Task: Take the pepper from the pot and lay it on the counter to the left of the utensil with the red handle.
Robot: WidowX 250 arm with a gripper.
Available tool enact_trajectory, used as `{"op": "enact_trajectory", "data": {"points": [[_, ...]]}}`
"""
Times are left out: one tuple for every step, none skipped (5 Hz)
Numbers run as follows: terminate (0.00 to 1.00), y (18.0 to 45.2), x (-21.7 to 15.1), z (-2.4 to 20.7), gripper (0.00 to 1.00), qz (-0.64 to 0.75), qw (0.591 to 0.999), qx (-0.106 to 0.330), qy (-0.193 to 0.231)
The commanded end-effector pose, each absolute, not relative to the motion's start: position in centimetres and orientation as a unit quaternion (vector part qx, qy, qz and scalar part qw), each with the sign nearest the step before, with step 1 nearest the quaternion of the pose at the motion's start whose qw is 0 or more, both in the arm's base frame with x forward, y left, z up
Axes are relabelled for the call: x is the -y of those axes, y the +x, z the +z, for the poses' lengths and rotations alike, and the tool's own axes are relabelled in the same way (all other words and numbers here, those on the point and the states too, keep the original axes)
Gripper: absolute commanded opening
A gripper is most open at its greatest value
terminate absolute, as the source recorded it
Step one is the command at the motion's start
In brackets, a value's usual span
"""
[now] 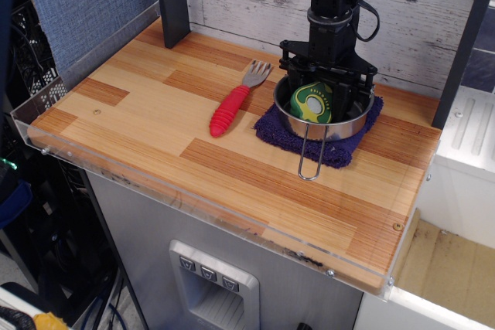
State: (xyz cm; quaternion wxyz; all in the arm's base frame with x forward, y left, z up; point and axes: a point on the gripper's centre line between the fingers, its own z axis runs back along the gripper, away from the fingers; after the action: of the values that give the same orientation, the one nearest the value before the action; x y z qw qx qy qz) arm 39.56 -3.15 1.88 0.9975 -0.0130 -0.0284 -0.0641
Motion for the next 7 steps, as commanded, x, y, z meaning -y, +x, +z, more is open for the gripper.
{"op": "enact_trajectory", "data": {"points": [[0.0, 38.6, 3.2, 3.8, 0.0, -0.076, 0.995, 0.057, -0.036], [0.0, 38.0, 2.6, 5.6, 0.0, -0.088, 0.99, 0.087, -0.072], [0.0, 36.8, 2.0, 6.5, 0.0, -0.092, 0.987, 0.1, -0.084], [0.0, 35.9, 2.7, 6.8, 0.0, -0.097, 0.988, 0.097, -0.071], [0.0, 34.3, 1.5, 6.9, 0.0, -0.077, 0.991, 0.099, -0.051], [0.0, 33.9, -1.7, 7.1, 0.0, -0.044, 0.992, 0.11, -0.044], [0.0, 35.9, -4.8, 8.4, 0.0, -0.027, 0.989, 0.14, -0.03]]}}
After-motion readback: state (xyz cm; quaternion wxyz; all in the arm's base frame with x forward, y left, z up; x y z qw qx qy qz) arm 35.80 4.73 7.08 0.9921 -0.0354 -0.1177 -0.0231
